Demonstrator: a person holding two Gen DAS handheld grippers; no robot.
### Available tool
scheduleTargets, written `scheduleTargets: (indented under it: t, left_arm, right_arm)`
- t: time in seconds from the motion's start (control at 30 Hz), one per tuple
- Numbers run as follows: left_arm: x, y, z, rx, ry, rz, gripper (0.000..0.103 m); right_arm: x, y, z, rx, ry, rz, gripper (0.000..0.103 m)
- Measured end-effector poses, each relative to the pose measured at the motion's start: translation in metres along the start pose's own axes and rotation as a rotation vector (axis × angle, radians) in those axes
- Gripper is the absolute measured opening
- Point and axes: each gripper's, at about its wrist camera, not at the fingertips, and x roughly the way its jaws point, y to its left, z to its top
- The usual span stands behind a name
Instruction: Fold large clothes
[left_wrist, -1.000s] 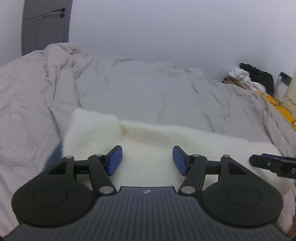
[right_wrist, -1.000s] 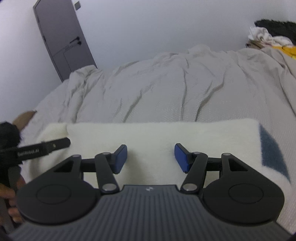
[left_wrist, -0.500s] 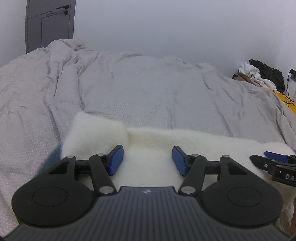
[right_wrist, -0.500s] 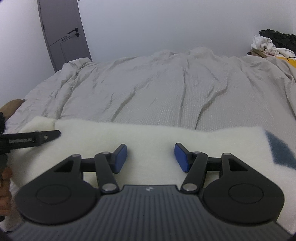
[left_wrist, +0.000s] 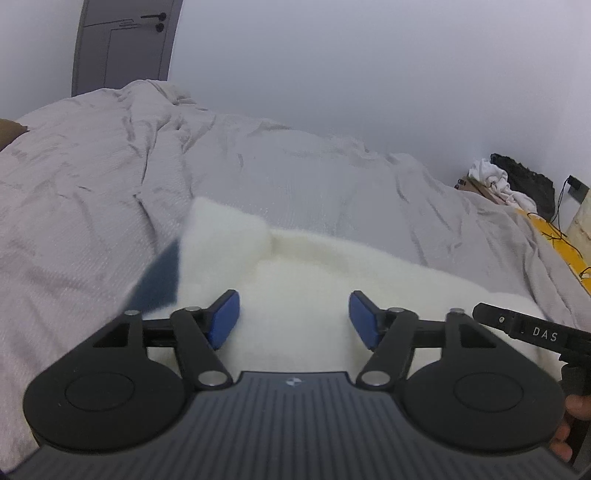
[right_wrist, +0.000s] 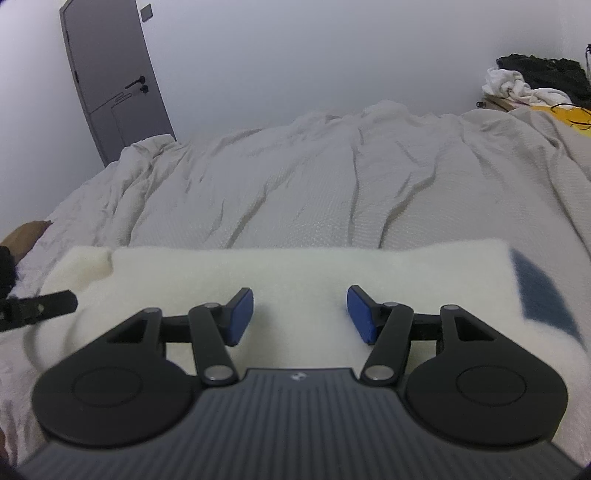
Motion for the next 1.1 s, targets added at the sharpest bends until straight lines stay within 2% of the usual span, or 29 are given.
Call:
scheduleTargets:
  t: [0.13,0.2,0.27,0.33,0.4,0.47,0.67,0.77,0.83,1.03,1.1]
  left_arm:
    - [-0.019,-0.003,-0.012,-0.031,-0.001,-0.012,0.074]
    - [-0.027,-0.002,-0.020,-0.054,0.008,-0.019,0.079]
    - [-0.031,0.001,-0.026,-0.078,0.027,-0.020,0.079]
    - [-0.032,0.006,-0.032,-0.121,0.058,-0.029,0.080]
    - [-0.031,0.015,-0.036,-0.191,0.095,-0.048,0.081]
    - [-0.027,0.026,-0.039,-0.278,0.128,-0.081,0.082]
    - [-0.001,0.075,-0.052,-0.632,0.218,-0.192,0.083]
    - [0.012,0.090,-0.060,-0.759,0.228,-0.225,0.083]
    - [0.017,0.095,-0.061,-0.804,0.217,-0.240,0.083]
    - [0.035,0.102,-0.052,-0.874,0.165,-0.208,0.082]
    - [0.039,0.102,-0.046,-0.877,0.159,-0.197,0.074]
  right_arm:
    - [-0.023,0.000,-0.005,0.031,-0.009,0.020,0.059]
    - [-0.033,-0.001,-0.007,0.060,-0.004,0.034,0.059]
    - [-0.041,-0.001,-0.008,0.084,-0.001,0.054,0.060]
    - [-0.046,-0.002,-0.011,0.116,0.006,0.077,0.067]
    - [-0.049,-0.004,-0.015,0.164,0.020,0.124,0.090]
    - [-0.048,-0.007,-0.020,0.216,0.048,0.171,0.091]
    - [-0.043,-0.010,-0.034,0.343,0.130,0.236,0.091]
    - [-0.035,-0.016,-0.042,0.460,0.179,0.299,0.091]
    - [-0.029,-0.019,-0.049,0.535,0.211,0.335,0.091]
    - [-0.015,-0.024,-0.066,0.702,0.263,0.394,0.091]
    - [-0.009,-0.028,-0.071,0.760,0.271,0.399,0.092]
